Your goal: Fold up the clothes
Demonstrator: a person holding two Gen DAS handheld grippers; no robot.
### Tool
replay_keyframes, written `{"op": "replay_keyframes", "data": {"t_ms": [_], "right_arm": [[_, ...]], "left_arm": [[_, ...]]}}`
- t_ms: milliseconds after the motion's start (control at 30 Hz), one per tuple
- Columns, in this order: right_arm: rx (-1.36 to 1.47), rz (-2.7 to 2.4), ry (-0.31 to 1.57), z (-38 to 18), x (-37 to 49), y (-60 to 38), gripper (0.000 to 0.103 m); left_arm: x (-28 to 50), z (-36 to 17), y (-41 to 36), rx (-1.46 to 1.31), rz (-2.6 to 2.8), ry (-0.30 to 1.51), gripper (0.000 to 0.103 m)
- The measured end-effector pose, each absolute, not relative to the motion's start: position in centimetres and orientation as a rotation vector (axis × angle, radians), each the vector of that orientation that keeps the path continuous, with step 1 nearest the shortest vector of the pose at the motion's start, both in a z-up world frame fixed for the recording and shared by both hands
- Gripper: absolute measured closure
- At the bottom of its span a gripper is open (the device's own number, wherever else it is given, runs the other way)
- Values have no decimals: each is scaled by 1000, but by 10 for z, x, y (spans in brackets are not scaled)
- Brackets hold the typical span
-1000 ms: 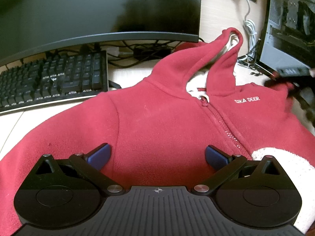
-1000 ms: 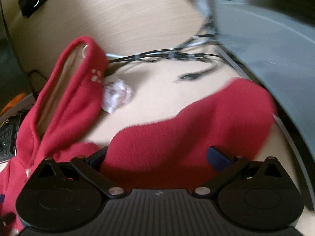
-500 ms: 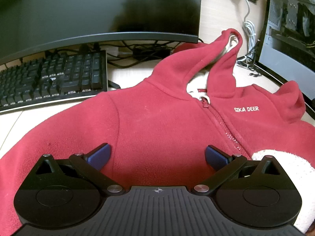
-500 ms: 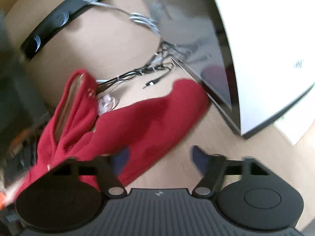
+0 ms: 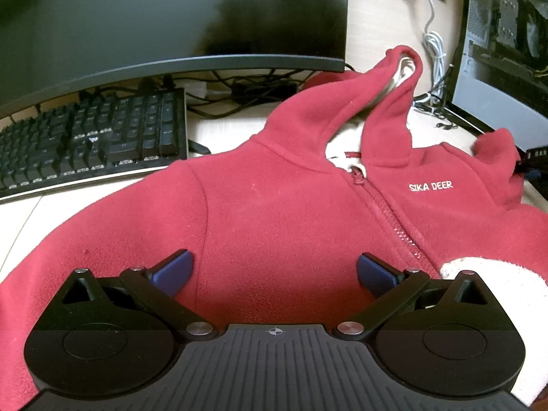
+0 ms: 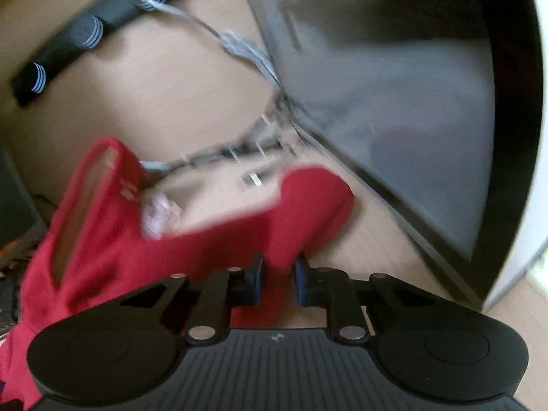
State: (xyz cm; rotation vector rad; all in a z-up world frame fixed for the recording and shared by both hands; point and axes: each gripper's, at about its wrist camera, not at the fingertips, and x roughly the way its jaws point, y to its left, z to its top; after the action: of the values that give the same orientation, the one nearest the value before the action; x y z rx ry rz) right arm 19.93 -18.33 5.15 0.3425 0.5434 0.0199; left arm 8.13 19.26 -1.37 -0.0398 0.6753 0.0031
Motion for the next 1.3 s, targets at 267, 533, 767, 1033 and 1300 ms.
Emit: {"op": "replay_keyframes", "data": {"t_ms": [267, 533, 767, 1033, 1300], "right_arm": [[147, 342, 248, 153, 149, -123, 89], [-63, 780, 425, 136, 143, 9, 71], [24, 830, 488, 113, 117, -12, 12], [41, 616, 561, 44, 123, -63, 12], [49, 496, 582, 42, 141, -110, 12]], "left_arm": [[80, -14, 195, -60, -5, 666, 0], [79, -13, 196, -71, -7, 662, 0], [80, -13, 193, -52, 0, 677, 0], [91, -15, 169, 3, 22, 708, 0], [123, -17, 116, 15, -32, 723, 0]]}}
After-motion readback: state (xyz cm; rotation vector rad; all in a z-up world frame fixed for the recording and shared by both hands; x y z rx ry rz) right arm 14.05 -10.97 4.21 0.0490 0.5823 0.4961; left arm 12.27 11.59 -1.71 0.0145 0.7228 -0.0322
